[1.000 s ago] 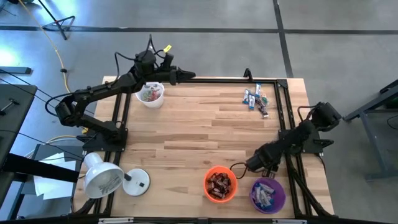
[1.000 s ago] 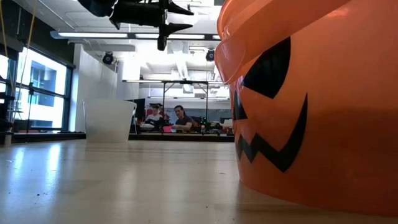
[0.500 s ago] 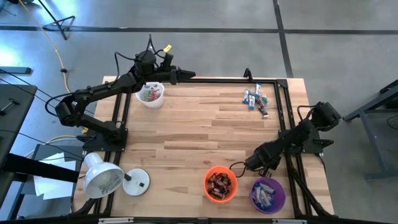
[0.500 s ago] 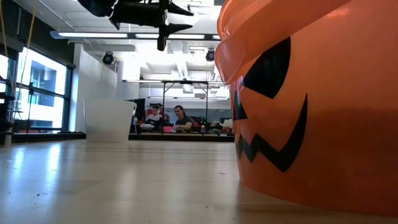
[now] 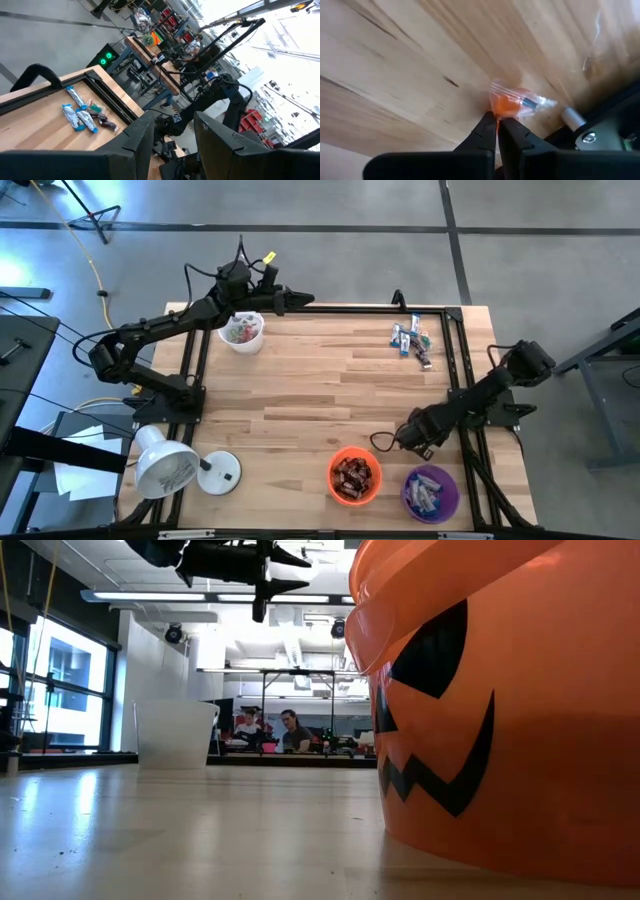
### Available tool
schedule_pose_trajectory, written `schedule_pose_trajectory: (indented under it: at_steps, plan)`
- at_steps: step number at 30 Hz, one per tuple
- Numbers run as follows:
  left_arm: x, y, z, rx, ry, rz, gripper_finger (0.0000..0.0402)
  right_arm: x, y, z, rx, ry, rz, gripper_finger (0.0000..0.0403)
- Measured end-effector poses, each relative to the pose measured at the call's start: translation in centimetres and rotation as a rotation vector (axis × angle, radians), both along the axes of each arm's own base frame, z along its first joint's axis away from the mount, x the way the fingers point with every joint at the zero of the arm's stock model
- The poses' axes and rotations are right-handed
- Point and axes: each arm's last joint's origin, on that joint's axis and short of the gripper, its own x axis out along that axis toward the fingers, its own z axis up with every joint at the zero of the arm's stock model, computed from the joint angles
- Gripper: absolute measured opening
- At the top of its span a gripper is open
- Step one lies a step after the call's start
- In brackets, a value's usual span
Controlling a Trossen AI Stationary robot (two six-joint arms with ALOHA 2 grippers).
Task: Organize candy in baskets
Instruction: Put the orange gummy into the white bucket
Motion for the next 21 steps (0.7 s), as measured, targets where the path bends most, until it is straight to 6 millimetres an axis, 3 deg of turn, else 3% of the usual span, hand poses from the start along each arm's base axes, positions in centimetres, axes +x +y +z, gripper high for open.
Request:
schedule_pose_trajectory:
  at_steps: [11, 21]
  plan:
    - [0.0, 0.0, 0.0, 0.031, 0.004, -0.001, 0.0127, -0.6, -0.2, 2.2, 0.035, -0.052, -0.147, 0.0]
    - [0.0, 0.0, 0.0, 0.112, 0.016, -0.004, 0.0127, 0.0, -0.3, 6.6, -0.084, -0.092, -0.183, 0.0]
